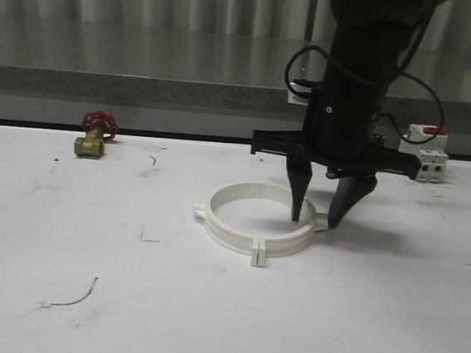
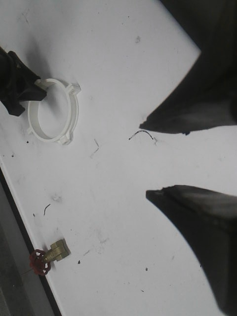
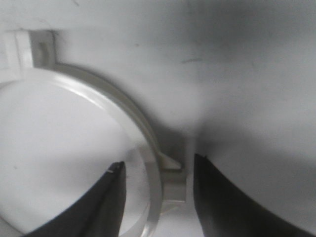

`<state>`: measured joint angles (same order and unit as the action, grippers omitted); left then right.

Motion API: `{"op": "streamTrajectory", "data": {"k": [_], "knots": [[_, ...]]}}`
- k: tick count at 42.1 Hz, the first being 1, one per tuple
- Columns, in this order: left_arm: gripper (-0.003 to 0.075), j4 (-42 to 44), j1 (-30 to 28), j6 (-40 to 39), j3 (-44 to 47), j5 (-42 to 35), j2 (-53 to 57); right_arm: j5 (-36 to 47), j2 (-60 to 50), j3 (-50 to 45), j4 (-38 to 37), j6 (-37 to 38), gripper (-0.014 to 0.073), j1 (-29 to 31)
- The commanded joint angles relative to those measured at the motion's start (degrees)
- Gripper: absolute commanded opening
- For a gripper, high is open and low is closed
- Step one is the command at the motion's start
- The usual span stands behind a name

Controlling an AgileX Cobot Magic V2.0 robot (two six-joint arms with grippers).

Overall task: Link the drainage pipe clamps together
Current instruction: 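Press the clamp ends together with the right gripper to close the ring, then open the right gripper and lift it away from the ring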

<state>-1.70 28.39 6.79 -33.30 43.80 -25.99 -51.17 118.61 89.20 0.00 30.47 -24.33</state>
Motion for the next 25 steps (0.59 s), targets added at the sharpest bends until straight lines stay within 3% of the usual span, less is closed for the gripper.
{"op": "streamTrajectory", "data": {"k": [1, 7, 13, 16, 25], "knots": [[0.0249, -0.2, 0.0, -0.1, -1.5, -3.8, -0.3, 0.9, -7.3, 1.8, -2.8, -0.2, 0.0360, 0.0], [0.0249, -0.2, 0.0, -0.1, -1.5, -3.8, -0.3, 1.4, -14.7, 1.6, -2.9, -6.3, 0.0360, 0.1], [0.0249, -0.2, 0.0, -0.1, -1.5, -3.8, -0.3, 3.9, -22.6, -1.1, 4.4, -25.8, 0.0360, 1.7], [0.0249, -0.2, 0.0, -0.1, -1.5, -3.8, -0.3, 7.0, -27.1, -4.8, 7.7, -32.1, 0.0353, 3.1], [0.0249, -0.2, 0.0, -0.1, -1.5, -3.8, -0.3, 20.2, -43.5, -23.1, 4.8, -33.6, 0.0353, 7.7]]}}
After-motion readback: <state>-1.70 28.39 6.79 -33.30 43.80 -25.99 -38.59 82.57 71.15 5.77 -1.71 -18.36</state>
